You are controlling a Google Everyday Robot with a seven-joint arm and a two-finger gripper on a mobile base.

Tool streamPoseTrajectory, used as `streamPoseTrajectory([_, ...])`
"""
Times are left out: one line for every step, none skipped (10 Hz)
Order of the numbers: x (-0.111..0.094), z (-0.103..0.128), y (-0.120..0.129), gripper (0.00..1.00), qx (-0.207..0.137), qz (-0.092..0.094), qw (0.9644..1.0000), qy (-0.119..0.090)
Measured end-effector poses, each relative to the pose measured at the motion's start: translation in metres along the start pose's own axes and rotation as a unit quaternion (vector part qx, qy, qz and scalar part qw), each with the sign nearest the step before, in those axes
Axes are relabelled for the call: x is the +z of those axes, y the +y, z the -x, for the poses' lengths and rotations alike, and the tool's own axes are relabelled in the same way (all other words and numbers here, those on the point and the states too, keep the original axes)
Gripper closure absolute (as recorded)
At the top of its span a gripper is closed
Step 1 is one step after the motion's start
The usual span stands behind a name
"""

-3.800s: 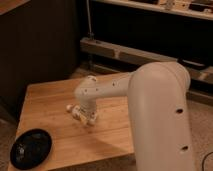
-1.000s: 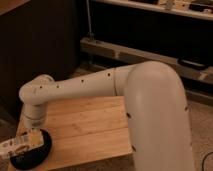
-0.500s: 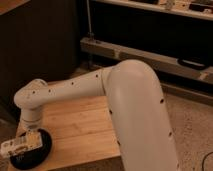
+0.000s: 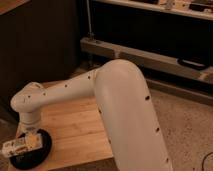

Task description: Place the bottle in the ceramic bowl

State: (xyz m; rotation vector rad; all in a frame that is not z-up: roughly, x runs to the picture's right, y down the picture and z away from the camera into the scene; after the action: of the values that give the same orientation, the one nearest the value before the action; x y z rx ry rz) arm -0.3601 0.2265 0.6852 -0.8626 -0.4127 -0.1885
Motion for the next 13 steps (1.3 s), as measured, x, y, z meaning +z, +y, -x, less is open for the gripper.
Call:
streamPoseTrajectory([0.002, -0.004, -0.001, 0.68, 0.004, -0.002, 1.0000, 0.005])
streamPoseTrajectory([0.003, -0.007, -0.003, 0.59, 0.008, -0.003, 0.9999, 0.007])
streamPoseTrajectory([0.005, -0.011, -0.004, 0.47, 0.012, -0.005, 0.9999, 0.010])
streamPoseTrajectory([0.005, -0.013, -0.005, 0.36, 0.015, -0.005, 0.9998, 0.011])
streamPoseTrajectory([0.005, -0.014, -0.005, 0.30, 0.017, -0.004, 0.9998, 0.010])
streamPoseTrajectory([0.005, -0.014, -0.005, 0.28, 0.016, -0.004, 0.9998, 0.010])
streamPoseTrajectory([0.005, -0.013, -0.005, 0.28, 0.016, -0.004, 0.9998, 0.010])
streamPoseTrajectory([0.005, -0.014, -0.005, 0.28, 0.016, -0.004, 0.9998, 0.011])
streamPoseTrajectory([0.005, -0.014, -0.005, 0.28, 0.016, -0.004, 0.9998, 0.010])
streamPoseTrajectory([0.005, -0.014, -0.005, 0.28, 0.017, -0.004, 0.9998, 0.010])
streamPoseTrajectory([0.005, -0.014, -0.005, 0.28, 0.017, -0.004, 0.9998, 0.010])
streamPoseTrajectory([0.005, -0.014, -0.005, 0.28, 0.017, -0.004, 0.9998, 0.010])
streamPoseTrajectory([0.005, -0.014, -0.005, 0.28, 0.017, -0.004, 0.9998, 0.010])
